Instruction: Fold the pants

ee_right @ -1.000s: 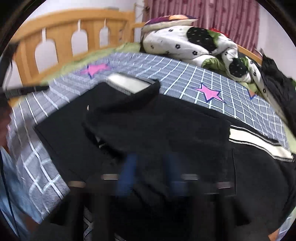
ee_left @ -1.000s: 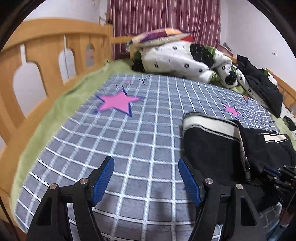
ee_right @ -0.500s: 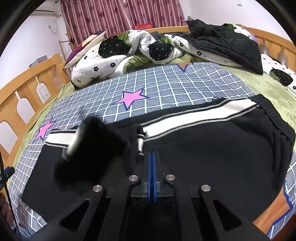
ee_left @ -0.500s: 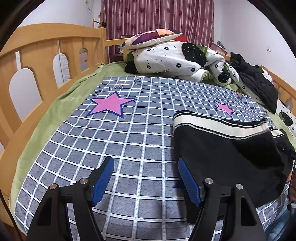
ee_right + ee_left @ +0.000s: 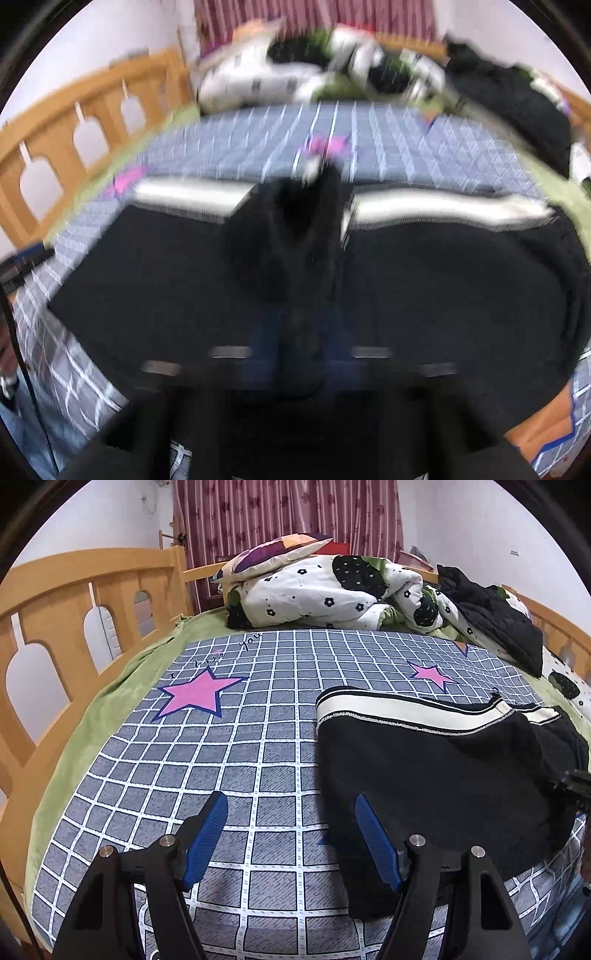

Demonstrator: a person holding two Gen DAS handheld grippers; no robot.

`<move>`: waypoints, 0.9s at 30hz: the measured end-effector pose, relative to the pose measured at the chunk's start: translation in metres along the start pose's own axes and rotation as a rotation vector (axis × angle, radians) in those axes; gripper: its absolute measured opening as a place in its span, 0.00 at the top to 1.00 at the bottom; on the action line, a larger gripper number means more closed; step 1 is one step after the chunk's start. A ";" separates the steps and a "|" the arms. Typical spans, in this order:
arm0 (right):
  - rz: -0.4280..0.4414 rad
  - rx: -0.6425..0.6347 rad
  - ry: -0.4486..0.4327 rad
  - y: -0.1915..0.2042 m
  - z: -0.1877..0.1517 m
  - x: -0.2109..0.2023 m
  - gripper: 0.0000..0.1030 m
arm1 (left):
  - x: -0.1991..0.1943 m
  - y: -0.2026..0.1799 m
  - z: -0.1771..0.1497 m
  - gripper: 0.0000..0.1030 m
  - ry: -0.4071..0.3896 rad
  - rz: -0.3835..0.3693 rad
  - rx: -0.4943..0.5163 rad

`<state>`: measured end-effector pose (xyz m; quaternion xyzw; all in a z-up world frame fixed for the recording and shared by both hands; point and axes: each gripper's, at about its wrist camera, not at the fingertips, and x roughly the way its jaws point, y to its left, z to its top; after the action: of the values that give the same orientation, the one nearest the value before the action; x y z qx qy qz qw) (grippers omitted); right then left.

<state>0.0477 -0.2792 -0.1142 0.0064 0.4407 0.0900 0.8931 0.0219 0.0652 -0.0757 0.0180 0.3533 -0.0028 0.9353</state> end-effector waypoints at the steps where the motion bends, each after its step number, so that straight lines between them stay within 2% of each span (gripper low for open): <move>1: 0.016 -0.002 -0.025 -0.001 -0.002 -0.005 0.88 | -0.003 0.000 0.001 0.32 -0.009 -0.012 0.001; 4: 0.256 0.130 -0.136 -0.028 0.002 -0.039 0.91 | -0.012 0.002 0.001 0.32 -0.034 -0.099 -0.005; 5: 0.261 0.162 -0.160 -0.037 0.002 -0.049 0.91 | -0.012 0.001 0.000 0.32 -0.033 -0.126 0.001; 7: 0.184 0.159 -0.127 -0.040 0.000 -0.046 0.92 | -0.010 -0.002 -0.003 0.32 -0.012 -0.158 0.038; 10: 0.147 0.154 0.045 -0.038 -0.009 -0.012 0.88 | -0.007 -0.006 -0.010 0.32 0.016 -0.164 0.079; 11: 0.131 0.142 0.052 -0.036 -0.011 -0.008 0.86 | -0.007 -0.006 -0.013 0.32 0.027 -0.186 0.088; 13: 0.113 0.115 0.014 -0.034 -0.011 -0.017 0.75 | -0.007 -0.006 -0.023 0.32 0.074 -0.273 0.121; 15: 0.139 0.122 -0.023 -0.036 -0.012 -0.028 0.69 | -0.008 -0.010 -0.034 0.32 0.103 -0.305 0.157; 21: 0.167 0.156 -0.025 -0.035 -0.009 -0.029 0.69 | 0.001 -0.034 -0.057 0.32 0.161 -0.280 0.204; 23: 0.171 0.144 -0.025 -0.030 -0.008 -0.028 0.69 | 0.008 -0.045 -0.057 0.32 0.168 -0.233 0.207; 24: 0.170 0.137 -0.026 -0.030 -0.008 -0.027 0.69 | 0.013 -0.049 -0.057 0.32 0.163 -0.200 0.191; 27: 0.156 0.124 -0.022 -0.025 -0.011 -0.027 0.69 | 0.019 -0.054 -0.053 0.32 0.138 -0.164 0.117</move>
<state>0.0273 -0.3089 -0.1019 0.0970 0.4339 0.1317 0.8860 0.0002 0.0128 -0.1300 0.0439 0.4165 -0.0988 0.9027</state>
